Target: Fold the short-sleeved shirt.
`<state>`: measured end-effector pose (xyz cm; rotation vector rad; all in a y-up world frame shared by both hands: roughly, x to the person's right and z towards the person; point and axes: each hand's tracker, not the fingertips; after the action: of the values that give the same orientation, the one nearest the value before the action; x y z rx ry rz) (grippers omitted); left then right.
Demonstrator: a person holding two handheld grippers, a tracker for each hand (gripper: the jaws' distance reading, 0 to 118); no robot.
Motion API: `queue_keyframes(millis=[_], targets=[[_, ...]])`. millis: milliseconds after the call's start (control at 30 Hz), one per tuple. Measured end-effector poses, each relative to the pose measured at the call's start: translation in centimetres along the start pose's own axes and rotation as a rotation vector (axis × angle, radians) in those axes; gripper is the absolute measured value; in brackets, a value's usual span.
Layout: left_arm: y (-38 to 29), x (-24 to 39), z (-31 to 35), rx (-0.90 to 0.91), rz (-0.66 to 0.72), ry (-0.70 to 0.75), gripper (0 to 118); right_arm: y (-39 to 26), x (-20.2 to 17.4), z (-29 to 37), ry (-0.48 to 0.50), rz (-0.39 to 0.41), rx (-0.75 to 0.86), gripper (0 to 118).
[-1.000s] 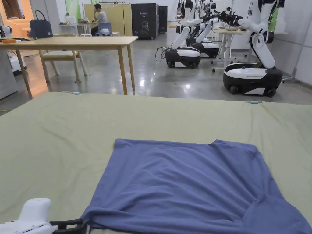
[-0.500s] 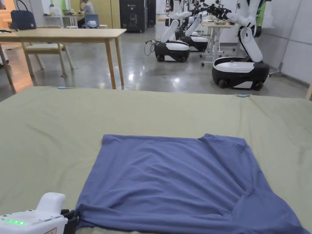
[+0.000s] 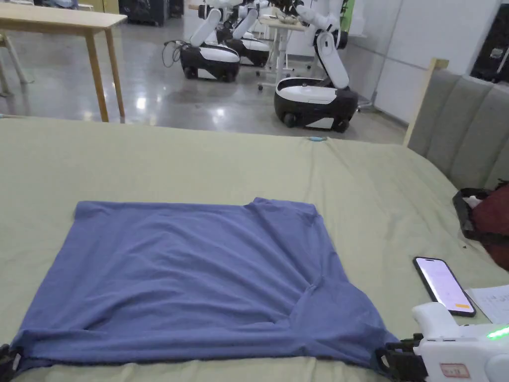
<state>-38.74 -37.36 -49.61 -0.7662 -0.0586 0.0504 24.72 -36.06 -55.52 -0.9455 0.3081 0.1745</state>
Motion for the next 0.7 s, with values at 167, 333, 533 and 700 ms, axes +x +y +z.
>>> queue_keyframes(millis=[167,333,533,700], targets=[[0.1,-0.1,0.7,0.004,-0.002,-0.003,3,-0.2,-1.1,0.9,0.03,0.044,0.053,5],[2.8,-1.1,2.1,0.066,0.053,-0.055,3,2.7,-1.3,5.1,0.052,0.038,0.216,6],[10.4,-2.5,2.0,0.181,0.062,-0.051,3,11.3,-0.5,7.1,0.026,0.042,0.429,6],[14.9,-3.2,-4.0,0.091,0.041,0.018,3,17.9,0.3,0.0,-0.015,0.018,0.348,5]])
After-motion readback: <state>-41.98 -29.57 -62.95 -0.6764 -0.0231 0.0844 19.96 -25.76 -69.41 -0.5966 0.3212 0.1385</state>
